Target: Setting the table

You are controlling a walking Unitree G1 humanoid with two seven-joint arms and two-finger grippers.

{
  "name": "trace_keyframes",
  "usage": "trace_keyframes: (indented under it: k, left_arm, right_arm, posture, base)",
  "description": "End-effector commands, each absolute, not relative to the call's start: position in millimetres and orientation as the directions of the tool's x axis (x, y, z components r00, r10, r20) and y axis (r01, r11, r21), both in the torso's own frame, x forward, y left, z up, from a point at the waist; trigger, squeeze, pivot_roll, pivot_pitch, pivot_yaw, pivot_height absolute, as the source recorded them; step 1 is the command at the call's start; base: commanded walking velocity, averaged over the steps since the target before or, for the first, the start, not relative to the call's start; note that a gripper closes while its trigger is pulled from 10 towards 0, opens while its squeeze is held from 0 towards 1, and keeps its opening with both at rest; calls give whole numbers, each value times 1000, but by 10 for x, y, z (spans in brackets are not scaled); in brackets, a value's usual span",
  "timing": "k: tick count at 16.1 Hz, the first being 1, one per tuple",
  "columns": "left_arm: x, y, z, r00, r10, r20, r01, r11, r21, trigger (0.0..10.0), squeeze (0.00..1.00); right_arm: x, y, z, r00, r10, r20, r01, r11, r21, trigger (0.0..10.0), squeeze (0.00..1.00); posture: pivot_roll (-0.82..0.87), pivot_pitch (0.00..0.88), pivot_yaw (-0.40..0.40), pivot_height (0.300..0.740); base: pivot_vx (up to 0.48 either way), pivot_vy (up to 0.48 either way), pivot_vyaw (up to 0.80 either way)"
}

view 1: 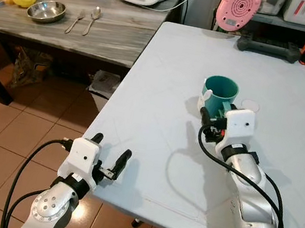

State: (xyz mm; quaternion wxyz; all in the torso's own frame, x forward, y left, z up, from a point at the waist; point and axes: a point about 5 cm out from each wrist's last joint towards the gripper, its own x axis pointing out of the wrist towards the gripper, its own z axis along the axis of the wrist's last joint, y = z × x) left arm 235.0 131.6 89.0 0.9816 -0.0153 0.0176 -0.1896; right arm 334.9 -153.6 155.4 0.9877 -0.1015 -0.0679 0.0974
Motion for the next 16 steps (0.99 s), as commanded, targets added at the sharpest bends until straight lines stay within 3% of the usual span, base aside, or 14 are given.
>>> trace_keyframes:
  k: [1, 3, 4, 5, 6, 7, 9, 10, 11, 12, 13, 14, 15, 16]
  left_arm:
    - [2352, 1371, 873, 931, -365, -35, 364, 931, -21, 10000, 0]
    - [2346, 1378, 860, 932, -360, -38, 360, 933, -22, 10000, 0]
    - [2343, 1378, 859, 932, -359, -39, 359, 933, -22, 10000, 0]
    - [2346, 1378, 860, 932, -361, -36, 360, 933, -21, 10000, 0]
    - [2345, 1374, 869, 931, -363, -34, 362, 932, -20, 10000, 0]
    - [2346, 1368, 879, 930, -365, -30, 365, 931, -18, 10000, 0]
    - [2348, 1358, 909, 929, -369, -24, 369, 929, -14, 10000, 0]
    - [2346, 1347, 933, 929, -370, -20, 370, 929, -13, 10000, 0]
    - [2342, 1335, 956, 929, -370, -16, 370, 929, -13, 10000, 0]
    - [2340, 1331, 965, 929, -371, -15, 370, 929, -13, 10000, 0]
    - [2340, 1329, 968, 929, -371, -14, 371, 929, -13, 10000, 0]
    - [2340, 1326, 976, 928, -372, -13, 371, 928, -12, 10000, 0]
    - [2337, 1323, 980, 928, -373, -13, 372, 928, -12, 10000, 0]
    - [2333, 1318, 985, 928, -373, -14, 373, 928, -12, 10000, 0]
  right_arm:
    - [3374, -1490, 1598, 966, 224, 130, -192, 956, -219, 10000, 0]
    - [3367, -1515, 1562, 972, 205, 115, -181, 964, -193, 9529, 0]
    - [3361, -1525, 1545, 973, 200, 112, -176, 966, -189, 980, 0]
    - [3364, -1532, 1539, 976, 190, 111, -168, 969, -181, 0, 0]
    - [3364, -1533, 1538, 977, 183, 111, -162, 971, -176, 0, 0]
    - [3363, -1528, 1533, 977, 181, 110, -160, 972, -173, 1725, 0]
    - [3330, -1510, 1488, 979, 180, 100, -161, 972, -170, 9059, 0]
    - [3314, -1519, 1465, 980, 174, 93, -157, 973, -167, 10000, 0]
    - [3309, -1530, 1455, 982, 168, 90, -152, 975, -163, 10000, 0]
    - [3303, -1541, 1440, 983, 164, 85, -148, 975, -166, 8471, 0]
    - [3301, -1547, 1432, 984, 161, 82, -145, 975, -168, 8471, 0]
    - [3298, -1557, 1425, 984, 157, 82, -142, 977, -161, 2588, 0]
    - [3303, -1562, 1437, 984, 154, 87, -139, 977, -162, 0, 0]
    - [3311, -1571, 1460, 984, 147, 98, -129, 976, -174, 0, 0]
  posture:
    - [-151, 137, 88, 740]
    - [-147, 139, 89, 740]
    - [-148, 139, 90, 740]
    - [-149, 138, 92, 740]
    - [-149, 138, 94, 740]
    - [-150, 137, 94, 740]
    - [-149, 137, 95, 740]
    - [-149, 136, 96, 740]
    - [-149, 137, 96, 740]
    - [-149, 137, 96, 740]
    - [-149, 137, 96, 740]
    - [-149, 137, 96, 740]
    - [-152, 138, 97, 740]
    - [-152, 138, 98, 740]
  base:
    - [0, 0, 0]
    - [0, 0, 0]
    - [0, 0, 0]
    - [0, 0, 0]
    - [0, 0, 0]
    - [0, 0, 0]
    - [0, 0, 0]
    - [0, 0, 0]
    - [0, 0, 0]
    - [0, 0, 0]
    - [0, 0, 0]
    - [0, 0, 0]
    - [0, 0, 0]
    - [0, 0, 0]
